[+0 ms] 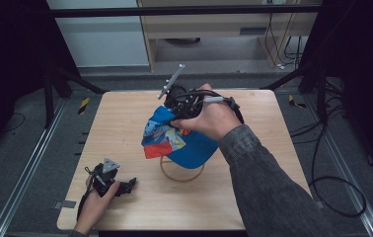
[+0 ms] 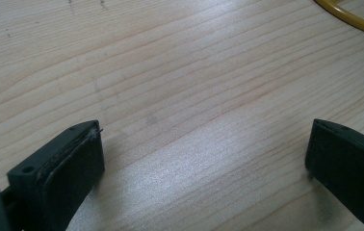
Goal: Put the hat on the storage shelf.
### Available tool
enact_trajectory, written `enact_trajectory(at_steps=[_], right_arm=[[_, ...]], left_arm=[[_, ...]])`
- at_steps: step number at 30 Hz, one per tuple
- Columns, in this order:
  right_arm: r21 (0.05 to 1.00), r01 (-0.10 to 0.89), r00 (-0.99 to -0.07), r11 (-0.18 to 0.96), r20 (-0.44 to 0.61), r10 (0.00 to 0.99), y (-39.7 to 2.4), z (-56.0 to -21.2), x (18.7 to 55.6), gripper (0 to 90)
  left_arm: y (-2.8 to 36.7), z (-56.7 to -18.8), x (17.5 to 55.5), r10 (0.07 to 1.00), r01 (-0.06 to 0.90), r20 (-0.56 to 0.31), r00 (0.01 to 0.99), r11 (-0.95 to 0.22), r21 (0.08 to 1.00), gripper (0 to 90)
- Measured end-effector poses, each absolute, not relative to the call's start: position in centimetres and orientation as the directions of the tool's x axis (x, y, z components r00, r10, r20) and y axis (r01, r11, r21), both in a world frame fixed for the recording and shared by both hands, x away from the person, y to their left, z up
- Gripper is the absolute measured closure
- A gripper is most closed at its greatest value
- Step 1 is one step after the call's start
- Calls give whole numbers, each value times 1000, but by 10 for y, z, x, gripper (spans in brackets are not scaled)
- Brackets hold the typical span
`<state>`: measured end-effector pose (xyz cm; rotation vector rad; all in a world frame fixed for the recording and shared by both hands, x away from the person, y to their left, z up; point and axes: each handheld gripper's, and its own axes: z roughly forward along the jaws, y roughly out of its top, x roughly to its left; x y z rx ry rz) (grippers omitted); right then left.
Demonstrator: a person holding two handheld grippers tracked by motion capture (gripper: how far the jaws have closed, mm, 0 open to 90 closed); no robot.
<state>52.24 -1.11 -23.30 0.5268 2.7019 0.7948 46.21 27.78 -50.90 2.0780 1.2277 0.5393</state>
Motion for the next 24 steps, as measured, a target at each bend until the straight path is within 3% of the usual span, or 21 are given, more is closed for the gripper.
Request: enact_trajectory(at_steps=[13,24], right_arm=[[560,290,-885,776,-152,440,-15,-235,521,367],[586,296,-882,754,-135,452,-21,-234,518,259]], left_arm=[[278,-509,462,880,609,19,475,-345,714,0],[278,-509,462,880,609,19,475,-344,714,0]])
